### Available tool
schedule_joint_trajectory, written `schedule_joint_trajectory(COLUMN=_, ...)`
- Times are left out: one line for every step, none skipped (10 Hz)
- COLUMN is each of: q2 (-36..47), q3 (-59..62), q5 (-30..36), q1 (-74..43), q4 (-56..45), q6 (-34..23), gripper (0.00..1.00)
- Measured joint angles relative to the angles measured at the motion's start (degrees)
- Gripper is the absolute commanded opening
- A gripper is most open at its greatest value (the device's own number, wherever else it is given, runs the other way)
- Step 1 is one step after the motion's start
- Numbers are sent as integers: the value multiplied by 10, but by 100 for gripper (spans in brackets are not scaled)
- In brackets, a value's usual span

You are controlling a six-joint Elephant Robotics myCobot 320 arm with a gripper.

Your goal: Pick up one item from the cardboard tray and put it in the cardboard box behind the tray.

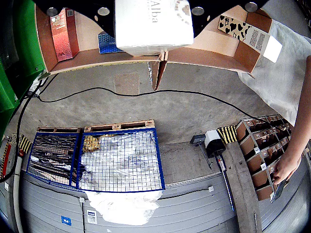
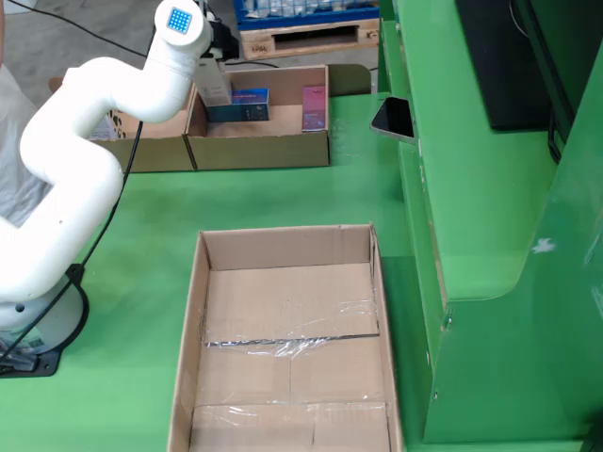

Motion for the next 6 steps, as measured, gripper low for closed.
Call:
schedule_joint_trajectory(q2=0, q3=0, q5=0, q1=0, q4=0, q6=0, gripper=0)
schedule_joint_trajectory(q2=0, q3=0, q5=0, q1=0, q4=0, q6=0, gripper=0)
schedule_joint_trajectory(q2=0, q3=0, q5=0, q1=0, q4=0, q6=0, gripper=10)
schedule_joint_trajectory(q2=0, q3=0, q5=0, q1=0, q4=0, q6=0, gripper=20)
schedule_joint_trajectory(q2=0, q3=0, q5=0, q1=0, q4=0, q6=0, gripper=30)
schedule_joint_trajectory(q2=0, q3=0, q5=0, q1=0, q4=0, q6=0, gripper=40)
